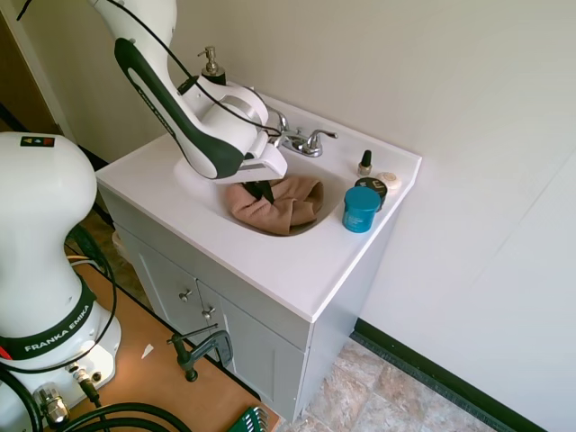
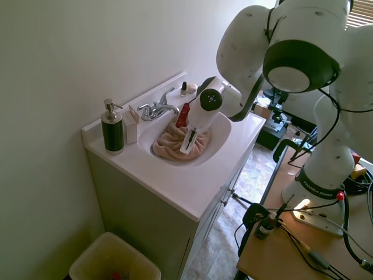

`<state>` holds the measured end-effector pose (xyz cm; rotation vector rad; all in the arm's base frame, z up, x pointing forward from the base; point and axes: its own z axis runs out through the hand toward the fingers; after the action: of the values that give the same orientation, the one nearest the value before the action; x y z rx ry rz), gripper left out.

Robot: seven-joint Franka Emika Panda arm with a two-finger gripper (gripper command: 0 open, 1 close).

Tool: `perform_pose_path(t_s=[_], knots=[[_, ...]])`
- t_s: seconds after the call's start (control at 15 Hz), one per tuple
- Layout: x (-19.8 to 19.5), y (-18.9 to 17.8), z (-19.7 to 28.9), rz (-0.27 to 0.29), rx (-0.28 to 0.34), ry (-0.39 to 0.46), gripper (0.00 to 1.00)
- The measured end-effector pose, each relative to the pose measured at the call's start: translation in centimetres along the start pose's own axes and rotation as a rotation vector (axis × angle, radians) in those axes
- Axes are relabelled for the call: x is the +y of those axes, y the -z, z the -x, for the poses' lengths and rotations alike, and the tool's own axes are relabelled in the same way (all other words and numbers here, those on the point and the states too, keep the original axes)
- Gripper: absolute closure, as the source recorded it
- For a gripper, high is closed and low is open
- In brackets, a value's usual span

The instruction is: Sanitize the sink

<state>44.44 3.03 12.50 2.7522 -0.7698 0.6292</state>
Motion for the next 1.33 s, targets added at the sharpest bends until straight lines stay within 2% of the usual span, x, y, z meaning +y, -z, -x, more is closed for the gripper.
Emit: perform_pose_path(t_s=[0.33,0.6,1.0,1.33], knots=[[-0.8,-0.7,1.4,-0.012,-0.017,-0.152,1.0],[-2.5,1.9,3.9,-0.032,-0.061,-0.25,1.0],[-5.0,5.4,5.2,-0.056,-0.168,-0.434,1.0],[-5.2,7.6,4.7,-0.071,-0.292,-0.586,1.0]])
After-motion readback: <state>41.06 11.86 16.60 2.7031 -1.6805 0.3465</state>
